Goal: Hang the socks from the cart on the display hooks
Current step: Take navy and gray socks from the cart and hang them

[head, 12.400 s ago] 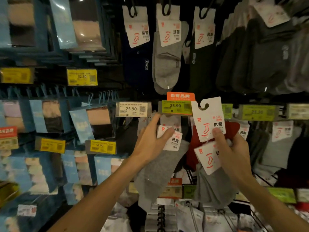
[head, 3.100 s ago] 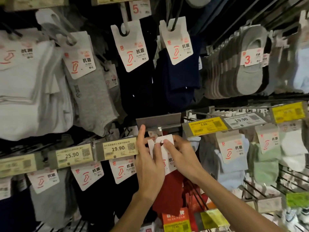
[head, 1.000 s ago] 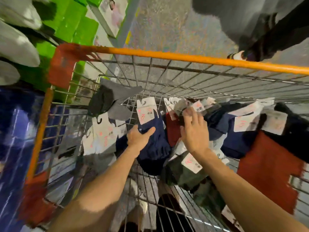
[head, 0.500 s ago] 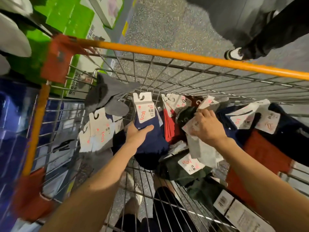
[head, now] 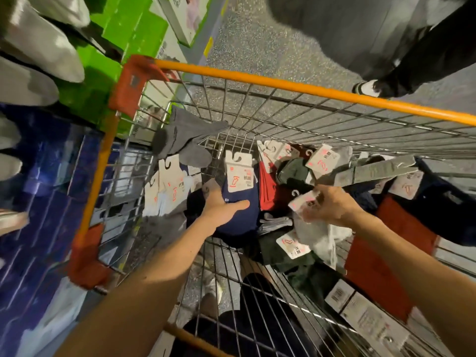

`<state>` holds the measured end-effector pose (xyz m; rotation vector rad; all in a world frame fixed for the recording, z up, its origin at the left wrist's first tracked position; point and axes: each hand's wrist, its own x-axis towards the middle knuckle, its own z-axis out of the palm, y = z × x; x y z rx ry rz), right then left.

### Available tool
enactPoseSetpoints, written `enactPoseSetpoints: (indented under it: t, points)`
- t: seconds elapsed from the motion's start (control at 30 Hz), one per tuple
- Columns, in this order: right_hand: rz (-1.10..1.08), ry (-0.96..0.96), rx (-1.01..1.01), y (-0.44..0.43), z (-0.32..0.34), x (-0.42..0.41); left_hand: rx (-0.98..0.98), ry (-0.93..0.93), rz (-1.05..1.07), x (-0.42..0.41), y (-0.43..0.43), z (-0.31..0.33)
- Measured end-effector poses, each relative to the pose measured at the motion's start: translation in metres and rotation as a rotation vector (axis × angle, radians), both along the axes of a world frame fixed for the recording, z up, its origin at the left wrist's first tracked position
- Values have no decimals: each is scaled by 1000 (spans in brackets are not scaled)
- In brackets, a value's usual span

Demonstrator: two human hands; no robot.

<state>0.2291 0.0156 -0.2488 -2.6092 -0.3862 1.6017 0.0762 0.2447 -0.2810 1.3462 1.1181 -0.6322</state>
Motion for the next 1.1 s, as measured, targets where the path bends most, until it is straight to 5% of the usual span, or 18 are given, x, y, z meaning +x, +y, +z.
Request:
enactPoseSetpoints:
  t: [0.2,0.4,0.73,0.93,1.1]
  points:
    - [-647,329,487,-1,35,-13,-17,-76,-24,-18,4,51]
    - [-767,212,631,47,96,-39,58,-216,224,-31,6,129]
    - [-673,244,894,135,266,-109,241,-624,438,-123,34,290]
    - [-696,575,1095,178,379,-203,484,-856,604,-217,42,395]
    - [-366,757,1189,194,467,-283,715,-994,704,-294,38,478]
